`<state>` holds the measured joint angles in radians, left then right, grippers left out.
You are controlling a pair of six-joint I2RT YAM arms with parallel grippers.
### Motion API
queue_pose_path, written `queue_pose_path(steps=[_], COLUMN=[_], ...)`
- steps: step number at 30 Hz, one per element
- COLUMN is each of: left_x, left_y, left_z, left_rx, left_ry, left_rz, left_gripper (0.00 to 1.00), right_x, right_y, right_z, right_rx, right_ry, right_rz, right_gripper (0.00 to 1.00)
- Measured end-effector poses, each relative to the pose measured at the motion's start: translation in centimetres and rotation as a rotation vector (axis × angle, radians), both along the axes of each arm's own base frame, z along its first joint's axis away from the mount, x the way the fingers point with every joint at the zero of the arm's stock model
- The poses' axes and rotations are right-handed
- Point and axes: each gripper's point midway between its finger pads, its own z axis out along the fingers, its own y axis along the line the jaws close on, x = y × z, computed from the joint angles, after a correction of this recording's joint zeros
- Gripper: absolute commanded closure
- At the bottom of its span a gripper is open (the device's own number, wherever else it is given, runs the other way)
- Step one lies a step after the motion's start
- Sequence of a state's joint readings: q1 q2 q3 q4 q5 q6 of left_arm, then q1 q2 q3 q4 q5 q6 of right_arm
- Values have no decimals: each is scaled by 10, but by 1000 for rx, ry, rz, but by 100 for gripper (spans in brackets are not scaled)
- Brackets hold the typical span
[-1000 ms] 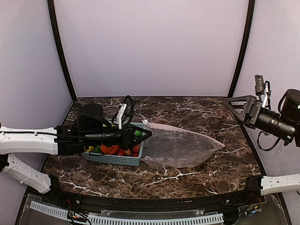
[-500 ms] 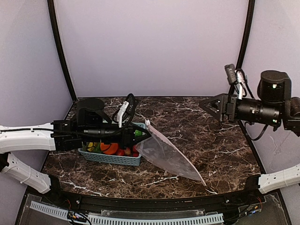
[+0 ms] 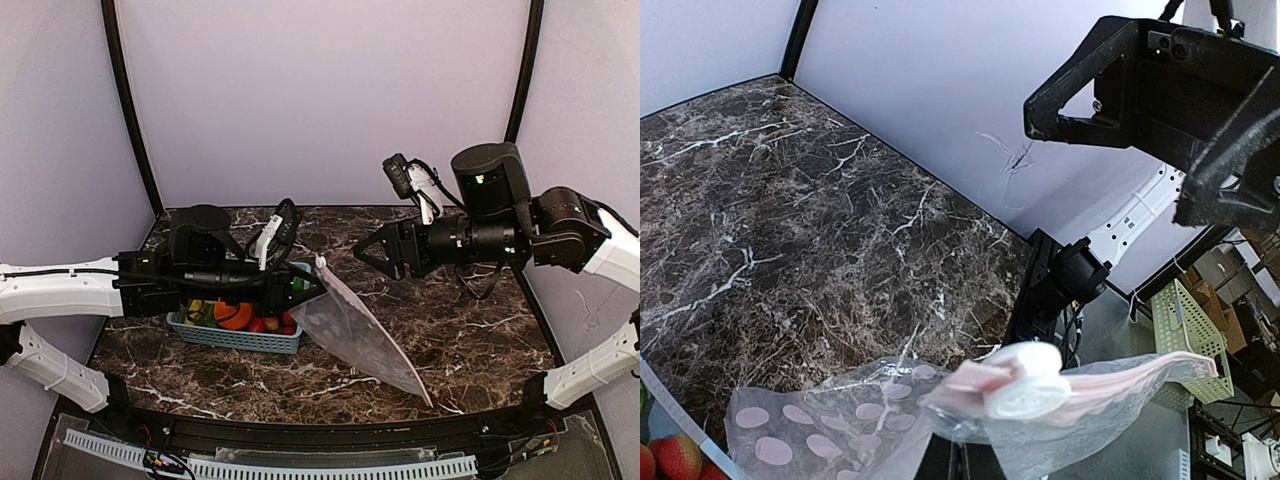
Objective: Place the food in the zip-top bag and seal the zipper
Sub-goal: Pass from the left arm to the right
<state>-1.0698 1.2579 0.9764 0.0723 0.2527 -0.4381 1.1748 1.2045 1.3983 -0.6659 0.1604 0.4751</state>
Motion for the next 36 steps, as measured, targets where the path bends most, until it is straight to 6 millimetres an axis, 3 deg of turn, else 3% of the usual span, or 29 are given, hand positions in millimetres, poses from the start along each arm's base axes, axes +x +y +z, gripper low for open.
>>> queue_pose_path(steps=[4, 10, 15, 23, 36], left_x=[1, 2, 2, 2, 2], left_y=[-4, -9, -11, -11, -13], left_z=[-1, -8, -12, -12, -15], left_rx=[5, 19, 24, 25, 27], left_ry=[4, 20, 30, 34, 39], left_rz=[-5, -17, -18, -20, -18], left_gripper=[99, 99, 99, 99, 99], right_x=[-4, -6, 0, 2, 6], right_y=[15, 36, 40, 49, 60], right_z=[1, -7, -16, -15, -34], right_rx=[9, -9, -32, -37, -86], right_ry=[1, 9, 17, 8, 19], right_rz=[30, 41, 2, -5, -6], right_gripper=[38, 50, 54, 58, 78])
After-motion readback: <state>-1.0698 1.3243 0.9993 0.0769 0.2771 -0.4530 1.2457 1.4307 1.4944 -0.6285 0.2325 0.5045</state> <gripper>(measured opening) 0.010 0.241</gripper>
